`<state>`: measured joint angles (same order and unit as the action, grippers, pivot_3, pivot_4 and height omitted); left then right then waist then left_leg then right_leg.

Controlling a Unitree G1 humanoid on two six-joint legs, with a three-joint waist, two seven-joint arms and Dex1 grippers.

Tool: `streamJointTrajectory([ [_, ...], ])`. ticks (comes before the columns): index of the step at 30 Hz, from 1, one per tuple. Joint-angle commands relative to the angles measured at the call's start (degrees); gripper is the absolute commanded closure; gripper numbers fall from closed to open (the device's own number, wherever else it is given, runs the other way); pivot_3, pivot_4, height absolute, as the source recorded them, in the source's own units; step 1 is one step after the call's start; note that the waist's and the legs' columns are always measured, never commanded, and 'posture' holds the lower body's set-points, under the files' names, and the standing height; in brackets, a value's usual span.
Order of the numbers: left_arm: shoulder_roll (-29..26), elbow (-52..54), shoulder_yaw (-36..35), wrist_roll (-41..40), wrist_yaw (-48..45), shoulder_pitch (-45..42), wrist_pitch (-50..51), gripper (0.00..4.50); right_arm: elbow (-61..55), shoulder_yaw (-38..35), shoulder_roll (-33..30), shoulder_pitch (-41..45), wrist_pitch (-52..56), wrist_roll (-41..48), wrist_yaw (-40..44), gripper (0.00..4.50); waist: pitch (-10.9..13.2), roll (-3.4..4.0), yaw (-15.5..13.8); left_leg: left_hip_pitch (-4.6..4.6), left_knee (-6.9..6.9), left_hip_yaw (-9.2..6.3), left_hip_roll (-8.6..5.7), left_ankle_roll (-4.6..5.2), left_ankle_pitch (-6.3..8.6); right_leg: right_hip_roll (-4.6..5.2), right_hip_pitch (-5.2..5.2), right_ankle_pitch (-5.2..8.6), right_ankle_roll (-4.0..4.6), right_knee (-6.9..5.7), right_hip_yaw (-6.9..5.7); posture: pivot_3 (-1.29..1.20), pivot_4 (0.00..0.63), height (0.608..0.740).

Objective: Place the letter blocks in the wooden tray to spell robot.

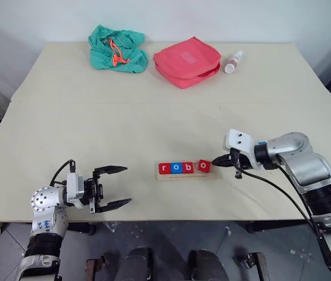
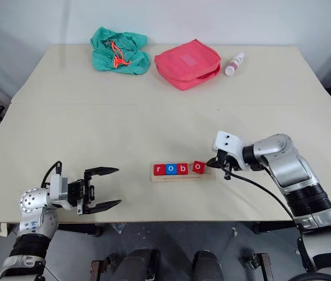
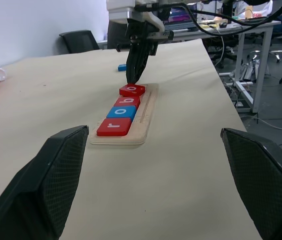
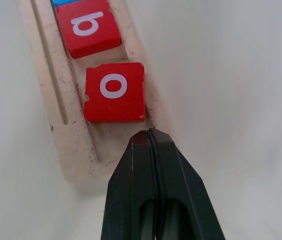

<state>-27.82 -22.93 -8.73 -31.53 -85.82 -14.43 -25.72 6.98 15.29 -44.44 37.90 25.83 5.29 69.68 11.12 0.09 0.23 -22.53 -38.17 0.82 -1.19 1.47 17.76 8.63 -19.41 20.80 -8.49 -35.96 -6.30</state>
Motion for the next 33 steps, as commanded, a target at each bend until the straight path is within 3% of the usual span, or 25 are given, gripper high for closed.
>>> streamJointTrajectory([
  [1, -0.06, 2.29, -0.38, -0.28, 0.25, 0.94, -0.20, 0.00, -1.50, -0.87, 0.69, 0.88, -0.44, 0.91, 0.54, 4.49, 0.00, 0.00, -0.03, 0.00, 0.00, 0.00, 0.00, 0.00, 0.00, 0.00, 0.00, 0.00, 0.00, 0.00, 0.00, 0.00, 0.150, 0.740],
  [21, 0.21, 0.69, -0.33, 0.03, 0.04, -0.24, -0.88, 0.00, -4.81, -2.95, 2.24, 0.78, 2.95, 2.36, -1.84, 4.49, 0.00, 0.00, -0.06, 0.00, -0.01, -0.01, 0.00, 0.00, 0.00, 0.00, 0.01, 0.00, 0.00, 0.00, 0.00, 0.00, 0.150, 0.740],
  [25, 0.44, -0.07, -0.23, 0.06, -0.44, -0.86, -1.02, 0.00, -6.45, -6.59, 1.10, -0.33, 4.84, 3.50, -4.58, 4.49, 0.00, 0.00, -0.09, 0.00, -0.01, -0.01, -0.01, 0.00, 0.00, 0.00, 0.00, 0.00, 0.00, 0.00, 0.00, 0.00, 0.150, 0.740],
  [28, 0.69, -1.10, 0.09, -0.08, -1.29, -1.67, -0.95, 0.00, -8.75, -15.19, 1.51, -5.50, 4.08, 5.48, -10.89, 4.49, -0.01, -0.01, -0.27, -0.01, 0.00, -0.06, -0.01, 0.00, 0.00, 0.00, 0.03, 0.00, 0.00, -0.01, -0.03, 0.00, 0.150, 0.740],
  [31, 0.87, -2.46, 0.48, -0.17, -2.25, -2.70, -0.80, 0.00, -14.18, -25.04, 2.62, -14.92, 4.31, 8.08, -16.51, 3.91, -0.02, -0.04, -1.21, -0.03, 0.00, -0.19, -0.04, 0.00, 0.00, 0.00, 0.07, 0.00, 0.00, -0.02, -0.09, 0.00, 0.150, 0.740],
  [33, 0.84, -3.41, 0.70, -0.22, -2.84, -3.44, -0.69, 0.00, -18.21, -29.72, 3.99, -20.92, 4.71, 9.73, -19.46, 3.25, -0.02, -0.04, -1.44, -0.04, 0.04, -0.11, -0.05, 0.00, 0.00, 0.01, 0.03, 0.00, 0.00, 0.00, -0.09, 0.00, 0.150, 0.740],
])
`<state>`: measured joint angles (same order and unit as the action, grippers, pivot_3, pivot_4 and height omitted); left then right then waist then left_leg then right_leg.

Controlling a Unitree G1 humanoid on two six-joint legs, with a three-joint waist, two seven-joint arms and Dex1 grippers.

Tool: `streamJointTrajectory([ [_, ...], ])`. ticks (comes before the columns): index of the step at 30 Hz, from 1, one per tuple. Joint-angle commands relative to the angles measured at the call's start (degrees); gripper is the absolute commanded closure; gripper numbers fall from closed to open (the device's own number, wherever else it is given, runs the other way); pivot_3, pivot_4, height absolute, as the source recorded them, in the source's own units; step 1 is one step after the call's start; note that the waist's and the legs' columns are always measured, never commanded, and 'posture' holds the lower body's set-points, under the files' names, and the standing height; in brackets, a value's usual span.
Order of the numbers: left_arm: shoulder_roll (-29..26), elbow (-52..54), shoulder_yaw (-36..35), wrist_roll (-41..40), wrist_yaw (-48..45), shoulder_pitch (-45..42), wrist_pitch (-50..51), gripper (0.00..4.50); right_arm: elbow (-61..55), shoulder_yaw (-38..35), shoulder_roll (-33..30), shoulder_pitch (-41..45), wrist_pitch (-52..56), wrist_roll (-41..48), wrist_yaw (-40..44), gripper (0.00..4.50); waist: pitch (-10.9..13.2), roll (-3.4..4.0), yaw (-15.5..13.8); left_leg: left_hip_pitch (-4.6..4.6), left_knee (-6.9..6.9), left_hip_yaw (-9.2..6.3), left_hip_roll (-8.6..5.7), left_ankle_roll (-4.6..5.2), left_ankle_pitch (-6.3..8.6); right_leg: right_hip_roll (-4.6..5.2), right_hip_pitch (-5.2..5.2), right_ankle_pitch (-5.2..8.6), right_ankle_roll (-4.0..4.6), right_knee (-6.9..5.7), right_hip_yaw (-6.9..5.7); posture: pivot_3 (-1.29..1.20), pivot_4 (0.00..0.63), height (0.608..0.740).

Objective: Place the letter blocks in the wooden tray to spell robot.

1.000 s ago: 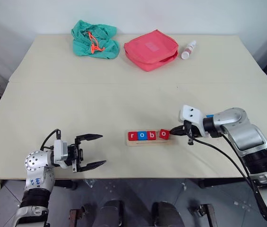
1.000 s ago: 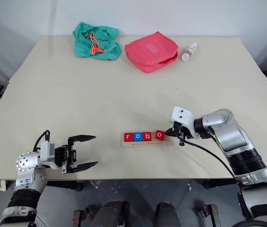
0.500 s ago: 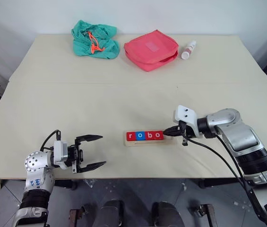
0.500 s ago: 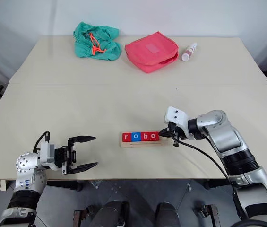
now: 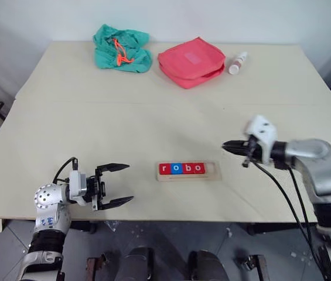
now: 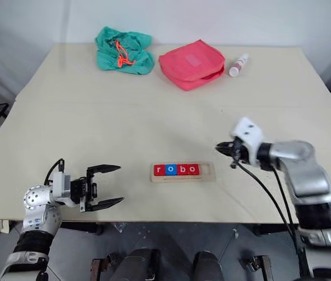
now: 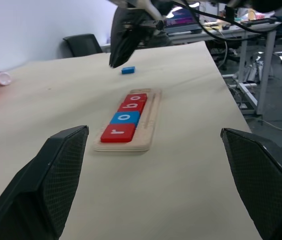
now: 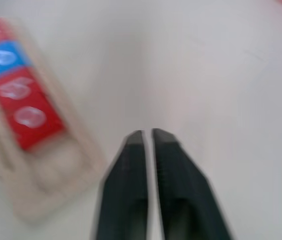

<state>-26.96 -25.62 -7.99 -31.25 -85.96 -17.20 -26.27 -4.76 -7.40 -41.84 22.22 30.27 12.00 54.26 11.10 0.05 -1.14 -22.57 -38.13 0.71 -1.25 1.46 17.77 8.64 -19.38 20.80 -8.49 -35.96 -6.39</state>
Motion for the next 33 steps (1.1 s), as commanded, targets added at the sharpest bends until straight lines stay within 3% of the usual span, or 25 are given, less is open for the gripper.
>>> streamJointTrajectory([
  [1, -0.04, -1.18, 0.03, -0.52, -2.93, -1.04, -0.12, 0.00, -8.03, -8.58, 1.88, -7.34, 0.66, 3.67, -5.31, 2.88, 0.00, 0.00, -0.10, 0.00, 0.02, 0.01, 0.01, 0.00, 0.00, 0.00, 0.00, 0.00, 0.00, 0.00, 0.00, 0.00, 0.150, 0.740],
  [9, -0.26, -5.95, 0.80, -0.31, -5.02, -5.67, -0.03, 0.00, -17.01, -17.75, 5.86, -18.95, 7.58, 6.99, -16.49, 0.11, 0.00, 0.00, -0.06, 0.14, 0.00, 0.26, 0.07, -0.01, -0.02, -0.02, 0.01, 0.00, 0.00, -0.01, 0.10, 0.00, 0.150, 0.740],
  [18, -0.41, -8.04, 1.72, -0.61, -6.40, -7.60, 0.02, 0.00, -20.15, -21.92, 9.61, -22.89, 15.44, 9.20, -26.62, 0.05, 0.00, 0.01, -0.13, 0.15, 0.00, 0.27, 0.06, -0.01, -0.01, -0.01, 0.02, 0.00, 0.00, -0.01, 0.14, 0.00, 0.150, 0.740],
  [29, -0.70, -6.37, 2.37, -1.05, -6.00, -6.59, 0.47, 0.00, -4.36, -16.34, 1.62, -11.22, 15.85, 8.09, -24.41, 0.05, 0.00, 0.01, -0.02, 0.16, 0.04, 0.31, 0.07, 0.00, -0.02, -0.02, -0.02, 0.00, 0.00, -0.01, 0.17, 0.00, 0.150, 0.740],
  [33, -0.74, -4.06, 2.30, -1.22, -5.06, -4.40, 0.69, 0.00, 8.09, -10.46, -2.80, -1.25, 13.09, 5.67, -20.89, 0.05, 0.00, 0.01, 0.70, 0.15, 0.03, 0.40, 0.05, 0.02, -0.02, 0.02, -0.02, 0.00, 0.00, 0.01, 0.21, 0.00, 0.150, 0.740],
])
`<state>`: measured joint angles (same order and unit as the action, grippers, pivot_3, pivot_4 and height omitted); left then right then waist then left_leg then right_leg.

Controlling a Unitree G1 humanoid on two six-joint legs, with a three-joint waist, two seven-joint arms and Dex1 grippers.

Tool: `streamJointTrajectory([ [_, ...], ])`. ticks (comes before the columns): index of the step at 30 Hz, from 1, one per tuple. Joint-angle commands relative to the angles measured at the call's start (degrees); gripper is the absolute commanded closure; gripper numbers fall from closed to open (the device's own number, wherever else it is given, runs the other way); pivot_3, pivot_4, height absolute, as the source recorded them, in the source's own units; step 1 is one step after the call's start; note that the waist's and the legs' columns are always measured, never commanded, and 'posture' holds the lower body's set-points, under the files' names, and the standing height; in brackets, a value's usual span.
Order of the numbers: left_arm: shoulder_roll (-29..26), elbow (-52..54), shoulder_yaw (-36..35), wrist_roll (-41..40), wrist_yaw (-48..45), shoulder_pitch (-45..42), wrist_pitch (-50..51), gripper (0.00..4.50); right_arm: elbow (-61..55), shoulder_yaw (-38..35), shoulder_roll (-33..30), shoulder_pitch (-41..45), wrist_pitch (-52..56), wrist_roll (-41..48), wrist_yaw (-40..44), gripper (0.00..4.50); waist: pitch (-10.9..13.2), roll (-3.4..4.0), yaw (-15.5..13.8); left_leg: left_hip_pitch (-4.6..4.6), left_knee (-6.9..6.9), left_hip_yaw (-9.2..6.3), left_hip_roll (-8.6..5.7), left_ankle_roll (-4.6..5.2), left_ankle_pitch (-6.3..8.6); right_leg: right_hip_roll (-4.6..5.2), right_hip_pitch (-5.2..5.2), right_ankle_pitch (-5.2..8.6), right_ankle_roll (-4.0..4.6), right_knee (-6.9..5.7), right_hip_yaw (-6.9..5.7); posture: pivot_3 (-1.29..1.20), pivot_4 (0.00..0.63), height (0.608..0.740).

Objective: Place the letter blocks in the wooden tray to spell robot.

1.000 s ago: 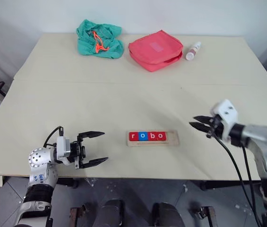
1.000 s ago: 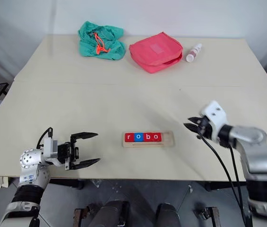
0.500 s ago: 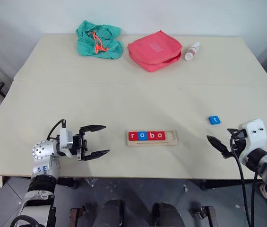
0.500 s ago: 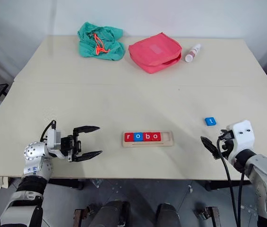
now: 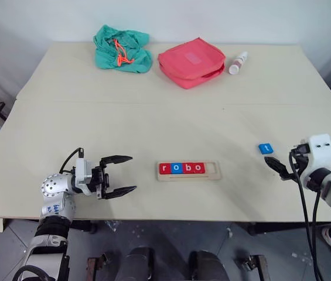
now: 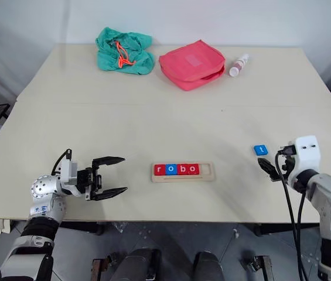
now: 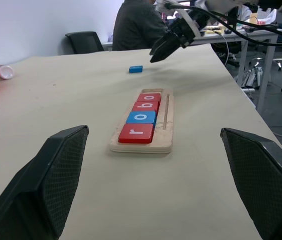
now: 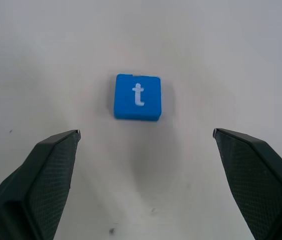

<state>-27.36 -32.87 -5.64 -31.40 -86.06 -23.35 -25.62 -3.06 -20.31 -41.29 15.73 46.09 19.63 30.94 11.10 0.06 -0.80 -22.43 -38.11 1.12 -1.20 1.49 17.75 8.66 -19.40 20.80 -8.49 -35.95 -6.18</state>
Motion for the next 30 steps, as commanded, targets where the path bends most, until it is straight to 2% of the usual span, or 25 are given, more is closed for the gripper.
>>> streamJointTrajectory([
  [1, -0.31, 3.73, -0.09, -1.09, -4.60, 2.22, 0.11, 0.00, 9.15, 3.90, -4.04, 7.15, -3.84, -2.64, 3.37, 0.05, 0.00, 0.01, 0.53, 0.01, -0.01, 0.02, 0.01, 0.00, 0.00, 0.00, 0.00, 0.00, 0.00, 0.00, 0.01, 0.00, 0.150, 0.740],
  [7, -0.25, 7.34, -0.33, -1.24, -3.05, 5.24, 0.57, 0.00, 20.61, 8.61, -4.91, 14.34, -8.33, -5.34, 6.31, 0.05, 0.00, 0.00, 1.00, -0.01, 0.08, -0.10, 0.02, 0.00, 0.00, -0.01, -0.02, 0.00, 0.00, -0.01, -0.08, 0.00, 0.150, 0.740],
  [12, -0.35, 9.55, -0.78, -1.25, -2.03, 7.37, 0.68, 0.00, 24.88, 11.30, -4.59, 16.86, -9.60, -6.63, 8.55, 0.05, 0.00, 0.00, 1.04, 0.00, 0.06, -0.06, 0.04, 0.00, 0.00, -0.01, 0.00, 0.00, 0.00, 0.00, -0.08, 0.00, 0.150, 0.740],
  [19, -0.16, 10.97, -1.04, -1.08, -1.17, 8.81, 0.53, 0.00, 23.50, 12.83, -3.65, 16.12, -8.49, -6.45, 9.59, 0.05, 0.00, 0.00, 0.95, -0.03, 0.03, -0.09, 0.04, 0.00, 0.00, -0.01, -0.01, 0.00, 0.00, 0.00, -0.08, 0.00, 0.150, 0.740],
  [30, 0.45, 8.98, -0.92, -0.66, -1.51, 7.09, -0.17, 0.00, 19.85, 10.66, -1.51, 13.71, -6.77, -5.12, 7.08, 0.05, 0.00, 0.00, 0.97, -0.02, 0.03, -0.09, 0.05, 0.00, 0.00, -0.01, 0.00, 0.00, 0.00, 0.00, -0.08, 0.00, 0.150, 0.740],
])
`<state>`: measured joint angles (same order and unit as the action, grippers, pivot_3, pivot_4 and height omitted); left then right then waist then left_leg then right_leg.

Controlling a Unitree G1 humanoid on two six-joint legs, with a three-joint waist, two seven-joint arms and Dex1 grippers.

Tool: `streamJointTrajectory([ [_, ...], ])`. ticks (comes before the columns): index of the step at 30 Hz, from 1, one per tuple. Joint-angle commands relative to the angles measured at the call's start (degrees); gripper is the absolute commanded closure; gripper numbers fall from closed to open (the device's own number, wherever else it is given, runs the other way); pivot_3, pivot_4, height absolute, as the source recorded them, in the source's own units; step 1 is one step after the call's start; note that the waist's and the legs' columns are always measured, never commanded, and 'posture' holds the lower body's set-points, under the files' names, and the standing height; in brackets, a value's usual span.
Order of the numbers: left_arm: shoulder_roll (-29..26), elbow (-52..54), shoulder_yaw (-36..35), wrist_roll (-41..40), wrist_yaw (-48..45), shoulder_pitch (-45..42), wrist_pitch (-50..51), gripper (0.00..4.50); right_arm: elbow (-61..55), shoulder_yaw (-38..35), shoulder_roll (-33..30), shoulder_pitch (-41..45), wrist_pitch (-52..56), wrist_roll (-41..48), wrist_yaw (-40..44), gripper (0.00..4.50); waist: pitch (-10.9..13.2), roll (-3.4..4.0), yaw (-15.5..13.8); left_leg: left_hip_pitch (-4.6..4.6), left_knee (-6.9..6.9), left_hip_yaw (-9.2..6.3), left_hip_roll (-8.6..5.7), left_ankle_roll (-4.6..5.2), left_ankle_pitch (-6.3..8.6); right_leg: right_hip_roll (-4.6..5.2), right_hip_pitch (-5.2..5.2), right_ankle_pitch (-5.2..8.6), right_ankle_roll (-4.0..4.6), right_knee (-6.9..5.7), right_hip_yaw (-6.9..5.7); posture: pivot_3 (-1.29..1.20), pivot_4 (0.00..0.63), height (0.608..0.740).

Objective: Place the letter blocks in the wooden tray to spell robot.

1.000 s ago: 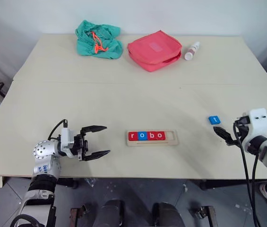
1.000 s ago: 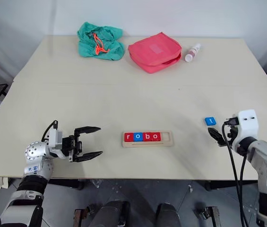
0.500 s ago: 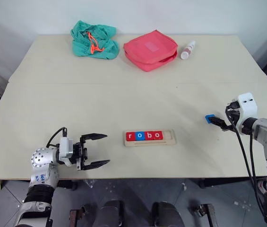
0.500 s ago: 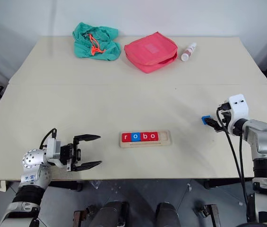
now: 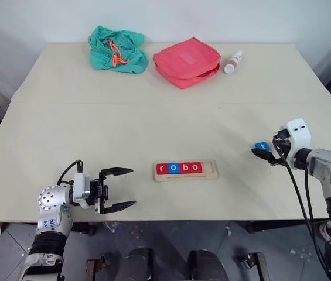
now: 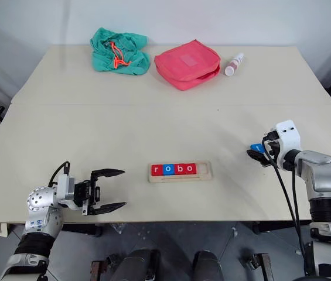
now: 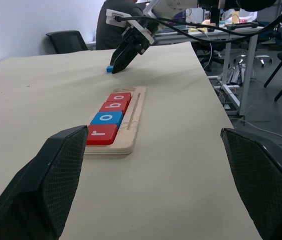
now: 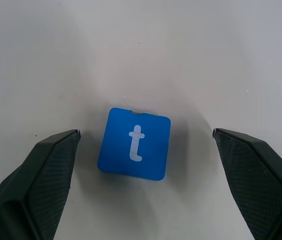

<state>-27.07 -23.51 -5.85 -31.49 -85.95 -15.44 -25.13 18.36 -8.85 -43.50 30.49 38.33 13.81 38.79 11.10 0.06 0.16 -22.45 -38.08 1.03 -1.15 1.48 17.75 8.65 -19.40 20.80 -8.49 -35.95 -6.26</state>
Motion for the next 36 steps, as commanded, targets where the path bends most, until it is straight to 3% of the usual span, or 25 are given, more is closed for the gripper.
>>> streamJointTrajectory([
  [1, 0.18, -0.72, -0.72, -0.57, -1.77, -1.14, -0.69, 0.00, -2.45, -1.36, 0.97, -1.33, 1.24, 0.85, -1.31, 0.05, 0.00, 0.00, 0.02, 0.00, 0.00, 0.01, 0.00, 0.00, 0.00, 0.00, 0.00, 0.00, 0.00, 0.00, 0.00, 0.00, 0.150, 0.740],
  [9, 0.32, -4.42, -0.42, -0.42, -3.50, -4.12, -1.16, 0.00, -12.65, -4.57, 3.47, -6.16, 4.51, 3.24, -4.55, 0.05, 0.00, 0.00, -0.09, -0.01, 0.02, -0.05, 0.00, 0.00, 0.00, -0.01, -0.02, 0.00, 0.00, -0.02, -0.02, 0.00, 0.150, 0.740],
  [15, 1.12, -6.96, 0.08, -0.17, -3.94, -6.77, -1.93, 0.00, -7.70, -3.41, 4.30, -4.94, 2.32, 1.63, -5.85, 0.05, -0.01, -0.01, -0.01, 0.01, -0.05, 0.01, -0.02, 0.00, 0.00, 0.00, 0.01, 0.00, 0.00, -0.02, 0.00, 0.00, 0.150, 0.740],
  [19, 0.87, -6.95, -0.15, -0.16, -3.93, -6.86, -1.99, 0.00, -4.11, -3.53, 4.14, -3.13, 0.89, 1.56, -5.61, 0.94, -0.01, -0.02, 0.01, 0.01, -0.04, 0.01, -0.01, 0.00, 0.00, 0.00, 0.01, 0.00, 0.00, -0.02, 0.00, 0.00, 0.150, 0.740],
  [25, 0.34, -6.26, -0.53, -0.24, -3.63, -5.75, -2.08, 0.00, -3.70, -4.28, 3.52, -2.75, 1.37, 1.91, -6.07, 2.97, -0.01, -0.02, -0.04, 0.01, -0.05, -0.01, -0.01, 0.00, 0.00, 0.00, 0.01, 0.00, 0.00, -0.03, 0.00, 0.00, 0.150, 0.740],
  [29, 0.22, -6.36, -0.68, -0.30, -3.56, -5.68, -2.08, 0.00, -11.18, -6.55, 3.54, -5.13, 5.02, 3.75, -7.53, 3.03, -0.01, -0.02, -0.17, -0.02, -0.04, -0.04, -0.02, 0.00, 0.00, 0.00, 0.01, 0.00, 0.00, -0.02, -0.01, 0.00, 0.150, 0.740],
  [36, 0.40, -7.88, -0.33, -0.35, -4.68, -6.34, -1.98, 0.00, -43.83, -11.84, 11.85, -16.43, 21.00, 12.42, -16.09, 3.03, -0.01, -0.01, -0.07, -0.08, 0.04, -0.12, 0.01, -0.01, 0.00, -0.03, -0.07, 0.00, 0.00, -0.03, -0.02, 0.00, 0.150, 0.740],
])
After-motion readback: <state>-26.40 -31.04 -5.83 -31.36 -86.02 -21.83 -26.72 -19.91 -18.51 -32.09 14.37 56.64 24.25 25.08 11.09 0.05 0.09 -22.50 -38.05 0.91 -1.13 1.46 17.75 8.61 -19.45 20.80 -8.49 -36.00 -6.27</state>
